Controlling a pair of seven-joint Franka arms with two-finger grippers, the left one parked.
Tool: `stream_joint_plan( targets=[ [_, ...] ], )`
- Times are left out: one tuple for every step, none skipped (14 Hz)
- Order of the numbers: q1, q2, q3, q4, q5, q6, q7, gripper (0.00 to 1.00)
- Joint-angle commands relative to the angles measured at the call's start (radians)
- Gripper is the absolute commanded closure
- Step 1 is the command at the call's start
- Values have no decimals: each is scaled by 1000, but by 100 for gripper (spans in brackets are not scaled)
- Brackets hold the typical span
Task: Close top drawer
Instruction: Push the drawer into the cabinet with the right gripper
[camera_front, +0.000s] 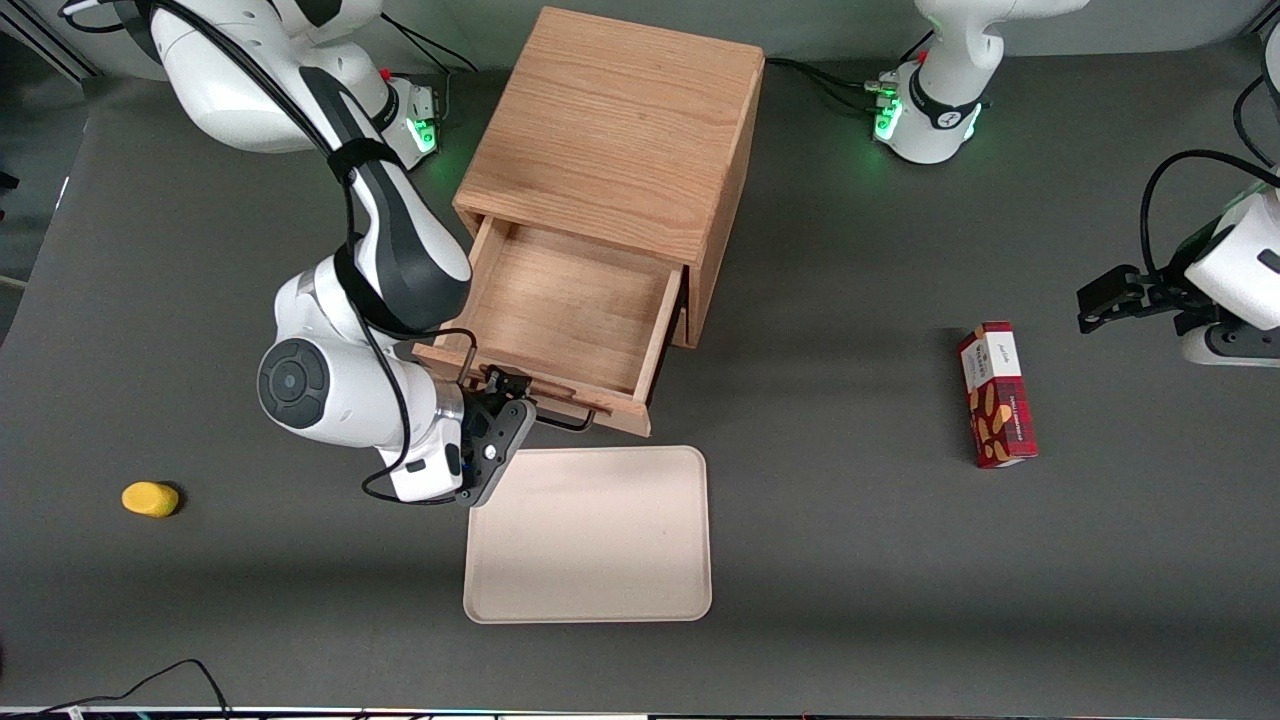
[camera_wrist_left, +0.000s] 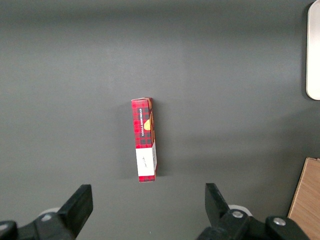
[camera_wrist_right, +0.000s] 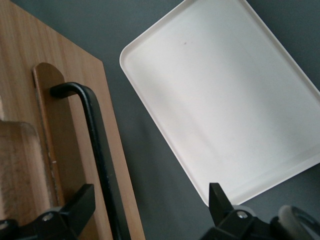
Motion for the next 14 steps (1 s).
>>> stream_joint_plan(
  targets=[
    [9, -15, 19, -63, 10, 9, 47, 0],
    [9, -17, 20, -66, 10, 9, 53, 0],
    [9, -20, 20, -74, 11, 10, 55, 0],
    [9, -20, 22, -82, 14, 16, 55, 0],
    [9, -20, 22, -88, 17, 26, 55, 0],
    [9, -20, 22, -96, 19, 32, 55, 0],
    [9, -22, 23, -97, 19, 33, 56, 0],
    [9, -23, 31, -100, 19, 33, 76, 0],
    [9, -31, 37, -103, 19, 33, 93, 0],
    [9, -37, 37, -105, 19, 32, 104, 0],
    [9, -43, 39, -109, 19, 29, 112, 0],
    [9, -54, 48, -123, 17, 29, 130, 0],
    [9, -60, 55, -131, 10, 30, 147, 0],
    [7, -63, 59, -132, 10, 29, 150, 0]
  ],
)
